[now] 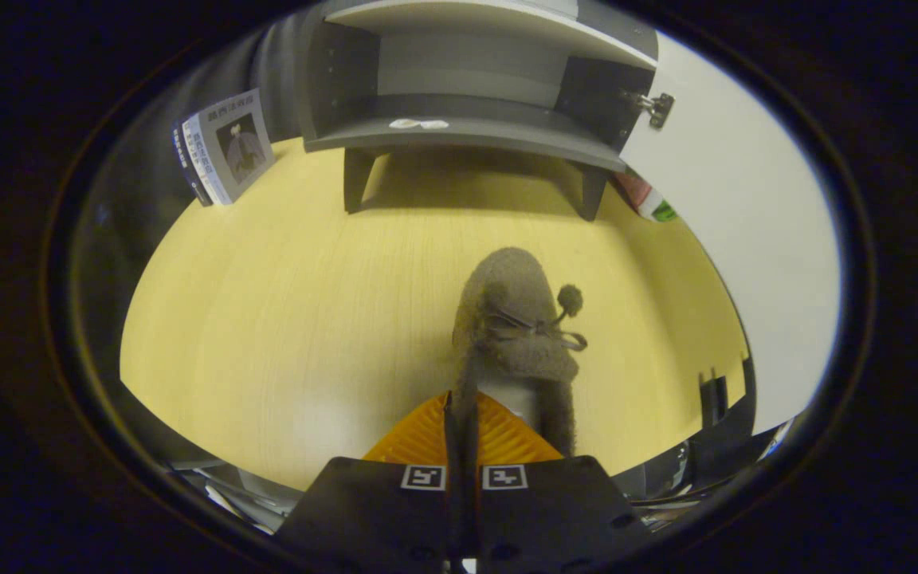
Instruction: Open the shoe cabinet door, grab the shoes and put them into the shoe cabinet, then close the shoe cabinet door.
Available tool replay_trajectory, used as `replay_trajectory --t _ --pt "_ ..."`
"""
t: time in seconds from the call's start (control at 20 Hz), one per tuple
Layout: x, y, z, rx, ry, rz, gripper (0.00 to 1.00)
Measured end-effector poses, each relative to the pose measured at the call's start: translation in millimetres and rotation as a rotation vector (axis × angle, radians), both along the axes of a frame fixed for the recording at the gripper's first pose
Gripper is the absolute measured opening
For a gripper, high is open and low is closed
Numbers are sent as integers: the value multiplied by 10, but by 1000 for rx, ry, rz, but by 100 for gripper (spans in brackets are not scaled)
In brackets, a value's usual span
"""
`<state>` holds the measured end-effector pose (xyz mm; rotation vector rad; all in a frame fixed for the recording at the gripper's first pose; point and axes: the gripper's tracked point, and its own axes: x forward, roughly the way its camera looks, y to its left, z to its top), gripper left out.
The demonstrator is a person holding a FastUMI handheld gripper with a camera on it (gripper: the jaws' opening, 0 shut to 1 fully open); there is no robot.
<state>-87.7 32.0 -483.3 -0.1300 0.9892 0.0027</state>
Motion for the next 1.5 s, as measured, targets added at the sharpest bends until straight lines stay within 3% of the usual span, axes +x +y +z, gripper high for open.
replay_trajectory --t 0.3,0.85,1.15,1.5 --pt "333 -258 1001 -15 -148 -36 3" --pt "1274 -466 3501 36 -540 -71 2" --pt "2071 -475 3857 46 -598 -22 2" --pt "3092 -355 3754 21 -569 78 2"
